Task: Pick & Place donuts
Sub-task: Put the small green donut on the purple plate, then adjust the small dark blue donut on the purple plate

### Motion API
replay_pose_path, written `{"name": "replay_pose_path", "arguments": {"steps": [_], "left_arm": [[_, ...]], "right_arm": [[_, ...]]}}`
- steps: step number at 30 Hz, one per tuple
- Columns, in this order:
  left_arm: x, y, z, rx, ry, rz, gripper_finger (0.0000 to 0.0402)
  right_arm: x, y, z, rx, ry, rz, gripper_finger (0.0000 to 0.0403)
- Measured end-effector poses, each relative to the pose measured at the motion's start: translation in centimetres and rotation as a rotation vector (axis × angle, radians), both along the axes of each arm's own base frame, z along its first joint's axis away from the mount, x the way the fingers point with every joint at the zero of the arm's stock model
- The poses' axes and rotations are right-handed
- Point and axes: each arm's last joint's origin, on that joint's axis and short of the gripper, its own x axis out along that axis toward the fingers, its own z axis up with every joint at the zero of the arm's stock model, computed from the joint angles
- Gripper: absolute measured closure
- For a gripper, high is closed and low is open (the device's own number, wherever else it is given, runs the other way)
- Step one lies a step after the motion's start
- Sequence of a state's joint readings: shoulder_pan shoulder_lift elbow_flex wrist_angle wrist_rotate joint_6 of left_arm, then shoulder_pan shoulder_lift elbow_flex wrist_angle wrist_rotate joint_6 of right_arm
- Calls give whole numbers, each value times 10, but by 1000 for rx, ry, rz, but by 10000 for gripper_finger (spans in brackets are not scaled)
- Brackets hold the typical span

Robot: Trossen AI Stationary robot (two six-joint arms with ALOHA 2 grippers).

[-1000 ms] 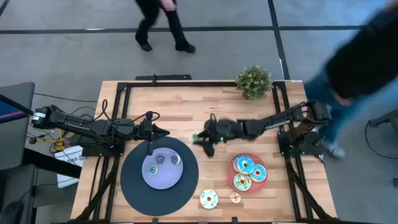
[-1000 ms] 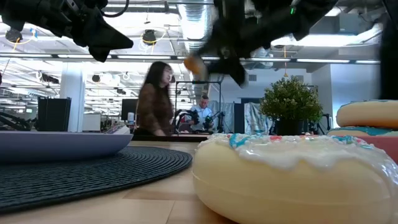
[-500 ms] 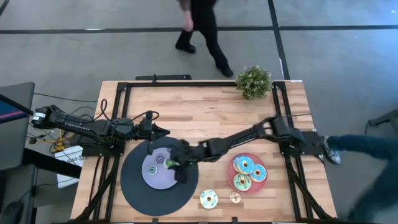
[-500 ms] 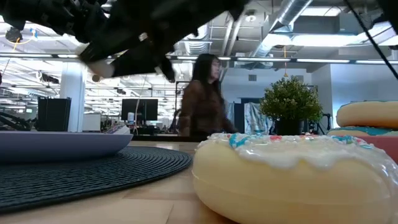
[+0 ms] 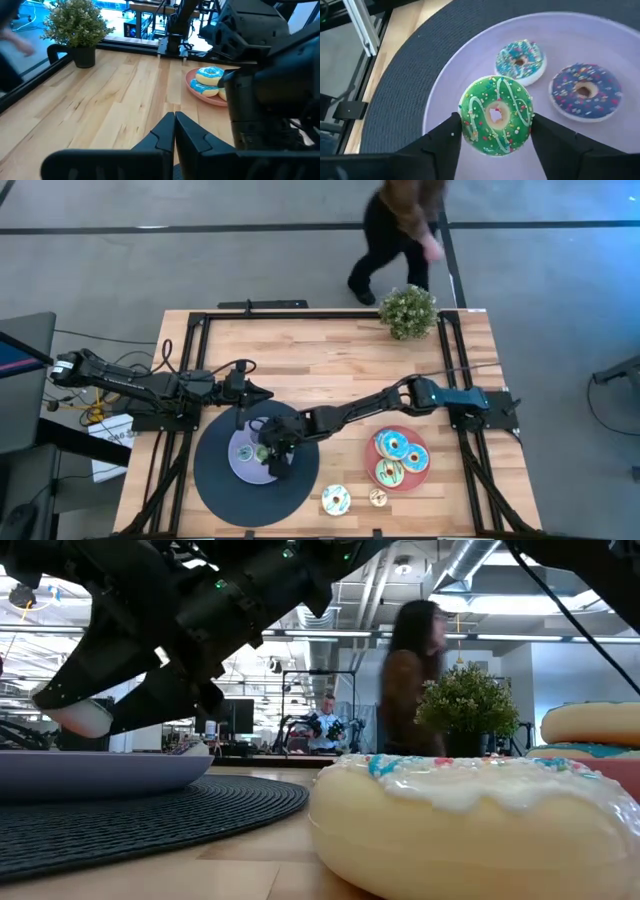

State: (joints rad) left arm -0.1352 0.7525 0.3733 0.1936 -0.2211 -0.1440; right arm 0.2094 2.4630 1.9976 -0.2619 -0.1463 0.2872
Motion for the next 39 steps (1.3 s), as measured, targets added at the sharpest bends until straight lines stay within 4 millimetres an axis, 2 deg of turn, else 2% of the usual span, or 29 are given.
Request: {"name": "replay_pose_path", "arguments": {"steps": [7, 11, 18, 22, 28, 39], "left_arm": [[0, 0, 0, 5, 1, -1, 397], [0, 0, 0, 13, 2, -2, 397], [0, 0, 0, 14, 1, -3, 397], [0, 0, 0, 10, -2, -2, 397], [0, 0, 0, 10, 1, -2, 397], [0, 0, 0, 8, 0, -4, 397]], "right_arm": [[2, -8, 10, 16, -24, -4, 134], [-5, -10, 13, 3, 42, -1, 131], [-25, -27, 35, -130, 189, -40, 132], [-32, -30, 29, -229, 263, -89, 132], [-34, -23, 13, -238, 270, -100, 132], [-33, -16, 15, -302, 223, -135, 132]]}}
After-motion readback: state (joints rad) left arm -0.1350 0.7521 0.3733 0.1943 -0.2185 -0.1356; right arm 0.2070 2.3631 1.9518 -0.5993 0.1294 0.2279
